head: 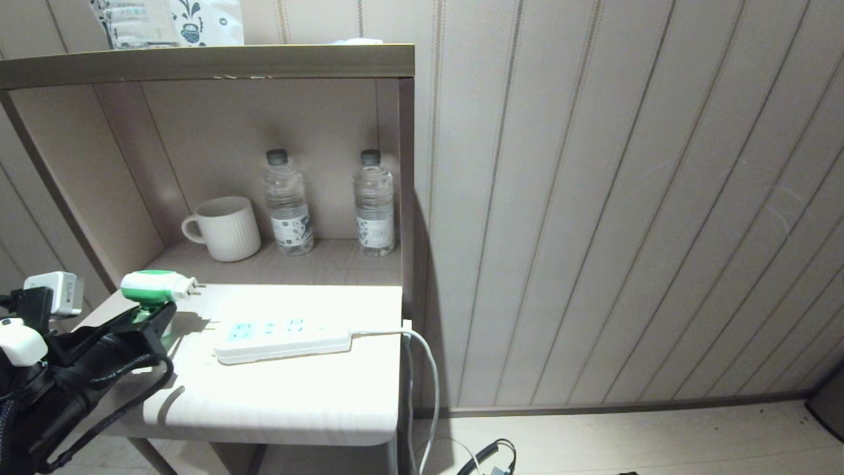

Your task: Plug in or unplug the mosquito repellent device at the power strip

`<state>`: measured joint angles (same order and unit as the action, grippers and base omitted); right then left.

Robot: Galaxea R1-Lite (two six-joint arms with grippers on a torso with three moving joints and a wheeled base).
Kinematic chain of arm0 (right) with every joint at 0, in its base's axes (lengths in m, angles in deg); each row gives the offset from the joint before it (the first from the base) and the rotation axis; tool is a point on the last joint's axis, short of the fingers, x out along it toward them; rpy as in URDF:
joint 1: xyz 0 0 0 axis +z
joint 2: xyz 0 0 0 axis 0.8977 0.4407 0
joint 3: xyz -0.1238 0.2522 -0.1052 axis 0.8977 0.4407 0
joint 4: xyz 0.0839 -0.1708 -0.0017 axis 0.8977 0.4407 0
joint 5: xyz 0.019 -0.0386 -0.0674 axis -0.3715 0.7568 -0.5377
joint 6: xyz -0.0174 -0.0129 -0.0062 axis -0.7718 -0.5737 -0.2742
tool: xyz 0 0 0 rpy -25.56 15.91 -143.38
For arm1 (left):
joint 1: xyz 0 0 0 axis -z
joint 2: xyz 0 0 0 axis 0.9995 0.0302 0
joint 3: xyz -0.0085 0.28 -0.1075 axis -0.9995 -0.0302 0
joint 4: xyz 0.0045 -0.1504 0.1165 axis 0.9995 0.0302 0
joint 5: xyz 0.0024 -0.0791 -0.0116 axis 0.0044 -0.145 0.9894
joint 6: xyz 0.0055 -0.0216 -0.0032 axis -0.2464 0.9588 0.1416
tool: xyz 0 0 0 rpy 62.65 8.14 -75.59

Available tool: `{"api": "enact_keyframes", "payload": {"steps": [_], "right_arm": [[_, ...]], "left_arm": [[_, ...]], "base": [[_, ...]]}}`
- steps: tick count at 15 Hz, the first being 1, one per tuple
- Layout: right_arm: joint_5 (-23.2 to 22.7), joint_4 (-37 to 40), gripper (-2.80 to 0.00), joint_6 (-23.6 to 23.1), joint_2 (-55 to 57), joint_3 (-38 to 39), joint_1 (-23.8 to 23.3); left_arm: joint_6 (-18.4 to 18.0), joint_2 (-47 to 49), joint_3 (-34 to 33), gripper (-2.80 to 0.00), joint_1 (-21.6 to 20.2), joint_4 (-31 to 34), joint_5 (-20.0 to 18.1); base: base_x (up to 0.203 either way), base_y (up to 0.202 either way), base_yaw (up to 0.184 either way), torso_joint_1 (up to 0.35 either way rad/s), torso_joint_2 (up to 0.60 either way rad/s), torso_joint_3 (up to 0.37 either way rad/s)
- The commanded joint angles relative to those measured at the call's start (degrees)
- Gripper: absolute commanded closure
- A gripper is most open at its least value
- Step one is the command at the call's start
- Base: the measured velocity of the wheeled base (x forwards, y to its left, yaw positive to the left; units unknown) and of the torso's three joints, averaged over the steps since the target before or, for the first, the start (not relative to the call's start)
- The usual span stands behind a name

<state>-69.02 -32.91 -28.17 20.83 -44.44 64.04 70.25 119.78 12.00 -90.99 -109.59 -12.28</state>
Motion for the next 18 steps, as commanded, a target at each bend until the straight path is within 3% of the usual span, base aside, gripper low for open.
{"api": "enact_keyframes", "payload": {"steps": [1,3,18], "right_arm": [[0.02,0.01,0.00,0.01,-0.03,0.01,-0.01],[-0.03,0.03,0.00,0.01,-0.03,0.01,-0.01],[0.02,0.03,0.00,0.01,-0.03,0.01,-0.01]], "left_arm": [[0.96,-0.88,0.25,0.00,0.19,-3.07,-0.44],[2.34,-1.70,0.42,0.00,0.96,-3.07,-0.45],[1.73,-4.57,2.02,0.00,1.13,-3.07,-0.47]], "base": [[0.000,0.000,0.000,0.000,0.00,0.000],[0.000,0.000,0.000,0.000,0.00,0.000],[0.000,0.000,0.000,0.000,0.00,0.000]]}}
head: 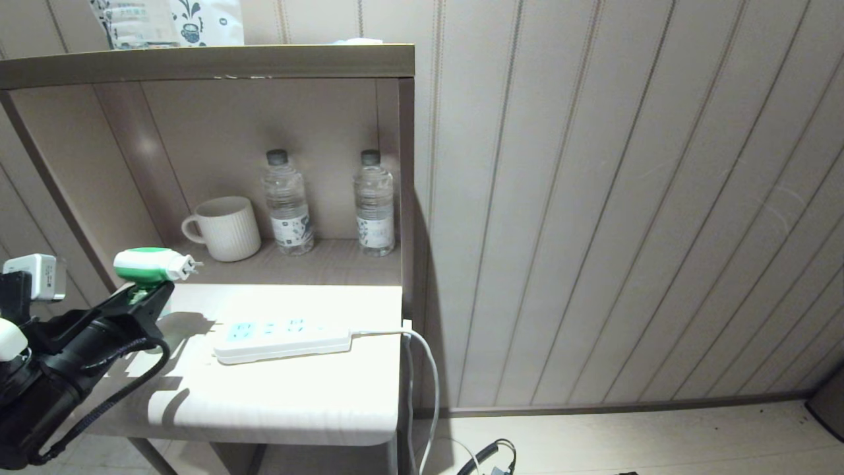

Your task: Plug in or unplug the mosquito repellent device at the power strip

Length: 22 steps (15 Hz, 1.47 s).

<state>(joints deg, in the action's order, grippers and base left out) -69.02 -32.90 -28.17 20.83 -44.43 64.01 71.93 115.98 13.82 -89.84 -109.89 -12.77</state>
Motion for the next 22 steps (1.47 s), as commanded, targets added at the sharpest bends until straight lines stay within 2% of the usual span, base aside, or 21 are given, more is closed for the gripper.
{"api": "enact_keyframes", "payload": {"steps": [1,22], "right_arm": [[0.01,0.02,0.00,0.01,-0.03,0.00,0.02],[0.01,0.02,0.00,0.09,0.06,0.00,0.02]], "left_arm": [[0.06,-0.76,0.27,0.00,-0.09,-2.77,0.10],[0.14,-3.14,-0.51,0.00,-0.10,-2.77,0.22]], "base": [[0.000,0.000,0.000,0.000,0.00,0.000],[0.000,0.000,0.000,-0.011,0.03,0.018]]}}
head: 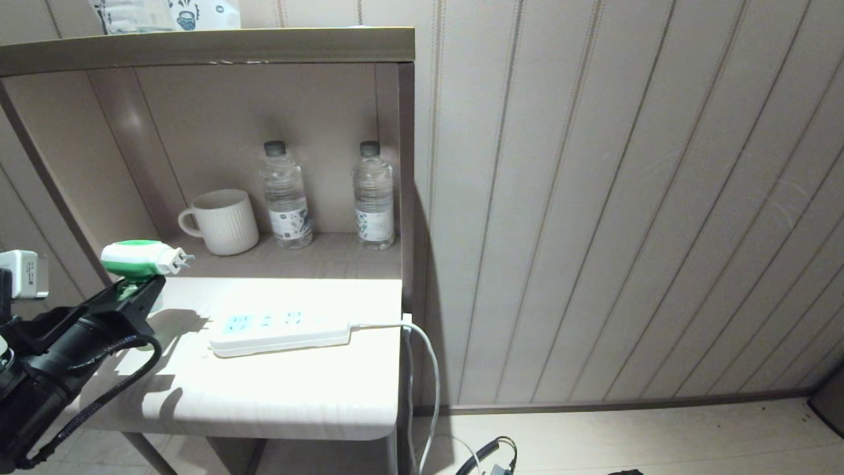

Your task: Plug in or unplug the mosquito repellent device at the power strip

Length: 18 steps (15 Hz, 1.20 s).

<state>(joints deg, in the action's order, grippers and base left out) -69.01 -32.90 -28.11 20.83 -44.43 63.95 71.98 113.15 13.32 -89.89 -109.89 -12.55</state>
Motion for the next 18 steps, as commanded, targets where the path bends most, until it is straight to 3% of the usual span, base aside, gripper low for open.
{"api": "enact_keyframes", "payload": {"steps": [1,18], "right_arm": [[0.01,0.02,0.00,0.03,0.06,0.00,0.08],[0.01,-0.06,0.00,-0.06,0.06,0.00,0.08]], "left_arm": [[0.10,-0.39,-0.02,0.00,-0.05,-2.77,0.00],[0.45,0.05,-0.28,0.00,-0.05,-2.77,-0.26]], "base": [[0.000,0.000,0.000,-0.003,0.03,0.021],[0.000,0.000,0.000,0.000,0.00,0.002]]}}
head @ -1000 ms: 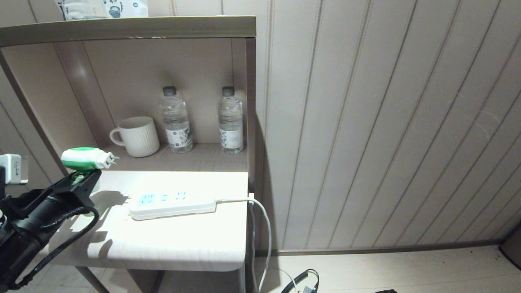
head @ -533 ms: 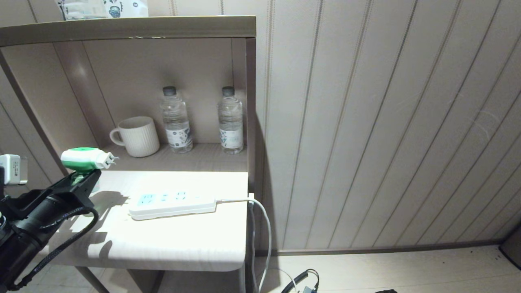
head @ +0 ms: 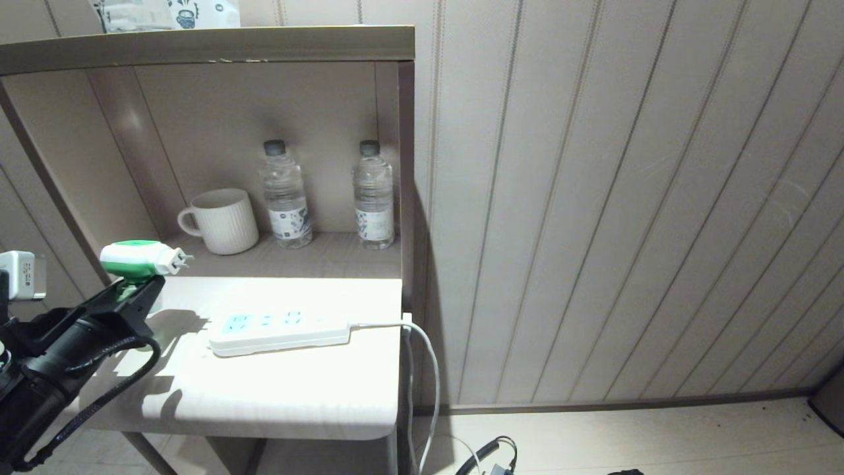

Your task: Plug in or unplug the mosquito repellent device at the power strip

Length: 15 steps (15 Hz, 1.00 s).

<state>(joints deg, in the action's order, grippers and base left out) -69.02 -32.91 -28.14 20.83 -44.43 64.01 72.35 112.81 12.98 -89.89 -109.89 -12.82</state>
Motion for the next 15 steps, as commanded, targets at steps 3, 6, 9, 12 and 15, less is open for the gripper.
{"api": "enact_keyframes", "payload": {"steps": [3,6,9,12,15], "right_arm": [[0.02,0.00,0.00,-0.02,0.06,0.00,0.02],[0.02,0.03,0.00,-0.02,0.06,0.00,0.02],[0.02,-0.05,0.00,-0.02,0.06,0.00,0.02],[0.02,-0.04,0.00,-0.02,0.06,0.00,0.02],[0.02,-0.03,0.00,-0.02,0.06,0.00,0.02]], "left_arm": [[0.16,0.38,-0.03,0.00,-0.05,-2.77,0.00],[0.16,0.47,0.05,0.00,-0.05,-2.77,0.00],[0.31,1.67,-0.23,0.00,-0.05,-2.77,0.06],[0.78,2.75,-0.82,0.00,-0.05,-2.77,0.09],[0.78,3.86,-1.12,0.00,-0.05,-2.77,0.09]], "base": [[0.000,0.000,0.000,-0.054,0.13,0.083],[0.000,0.000,0.000,-0.028,0.09,0.054],[0.000,0.000,0.000,-0.001,0.01,0.007],[0.000,0.000,0.000,0.000,0.00,0.000],[0.000,0.000,0.000,0.000,0.00,0.000]]}}
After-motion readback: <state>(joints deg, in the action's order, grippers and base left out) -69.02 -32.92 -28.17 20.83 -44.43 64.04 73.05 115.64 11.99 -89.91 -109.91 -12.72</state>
